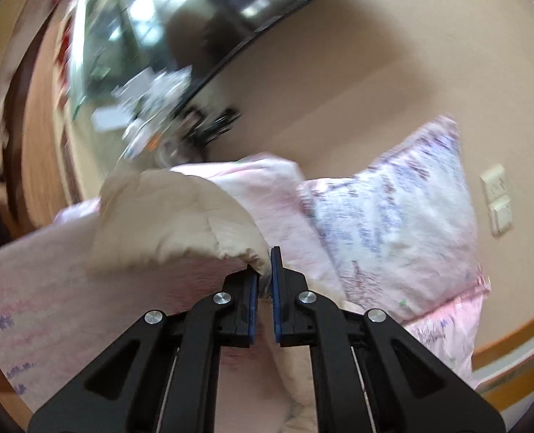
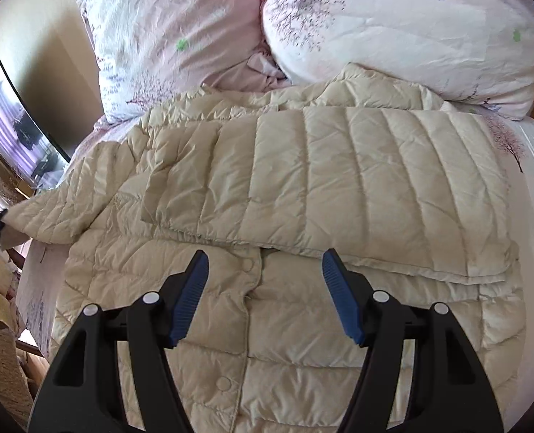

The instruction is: Fold large clothes

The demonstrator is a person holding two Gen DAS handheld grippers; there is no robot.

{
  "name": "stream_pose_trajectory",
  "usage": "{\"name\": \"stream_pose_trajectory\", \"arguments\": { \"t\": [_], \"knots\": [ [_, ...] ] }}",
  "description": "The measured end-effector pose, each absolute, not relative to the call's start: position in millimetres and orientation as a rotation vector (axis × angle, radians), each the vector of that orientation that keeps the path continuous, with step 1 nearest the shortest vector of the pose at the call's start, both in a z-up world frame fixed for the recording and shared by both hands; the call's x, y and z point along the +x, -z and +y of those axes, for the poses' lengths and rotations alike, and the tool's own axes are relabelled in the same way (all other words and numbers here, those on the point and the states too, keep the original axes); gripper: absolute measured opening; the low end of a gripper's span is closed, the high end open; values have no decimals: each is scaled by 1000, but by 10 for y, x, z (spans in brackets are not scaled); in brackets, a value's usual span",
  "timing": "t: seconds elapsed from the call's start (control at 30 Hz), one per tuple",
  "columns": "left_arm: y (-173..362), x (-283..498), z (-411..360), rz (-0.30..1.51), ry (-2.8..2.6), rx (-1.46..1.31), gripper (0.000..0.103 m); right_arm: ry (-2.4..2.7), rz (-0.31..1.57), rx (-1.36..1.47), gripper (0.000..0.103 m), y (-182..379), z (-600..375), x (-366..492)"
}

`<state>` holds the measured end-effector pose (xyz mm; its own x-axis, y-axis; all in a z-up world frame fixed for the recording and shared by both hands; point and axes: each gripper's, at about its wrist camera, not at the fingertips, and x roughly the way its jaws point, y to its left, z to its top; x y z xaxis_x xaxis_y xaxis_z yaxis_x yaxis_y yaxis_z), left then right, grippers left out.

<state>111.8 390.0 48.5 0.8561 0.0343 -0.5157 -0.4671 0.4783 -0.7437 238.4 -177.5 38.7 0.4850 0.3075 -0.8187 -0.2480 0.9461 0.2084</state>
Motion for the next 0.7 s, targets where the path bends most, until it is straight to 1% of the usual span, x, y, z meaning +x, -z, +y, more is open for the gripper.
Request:
{"name": "stream_pose_trajectory", "arguments": {
  "t": [0.13,0.17,0.33,0.47,0.7],
  "knots": [
    [-920,1282,3408,447,-203,-891,5,-333,996,85,66,-416,-1872,2349],
    [-1037,1356,3188,449,-146,-844,5,-330,994,91,66,-419,-1900,2341],
    [-1268,1662,2199,500,94,-682,5,-300,994,122,66,-410,-2080,2316],
    [-1194,1934,1422,582,264,-576,5,-266,1004,147,66,-357,-2250,2315],
    [-682,2289,316,799,426,-422,5,-217,1017,174,66,-269,-2481,2333]
  ]
}}
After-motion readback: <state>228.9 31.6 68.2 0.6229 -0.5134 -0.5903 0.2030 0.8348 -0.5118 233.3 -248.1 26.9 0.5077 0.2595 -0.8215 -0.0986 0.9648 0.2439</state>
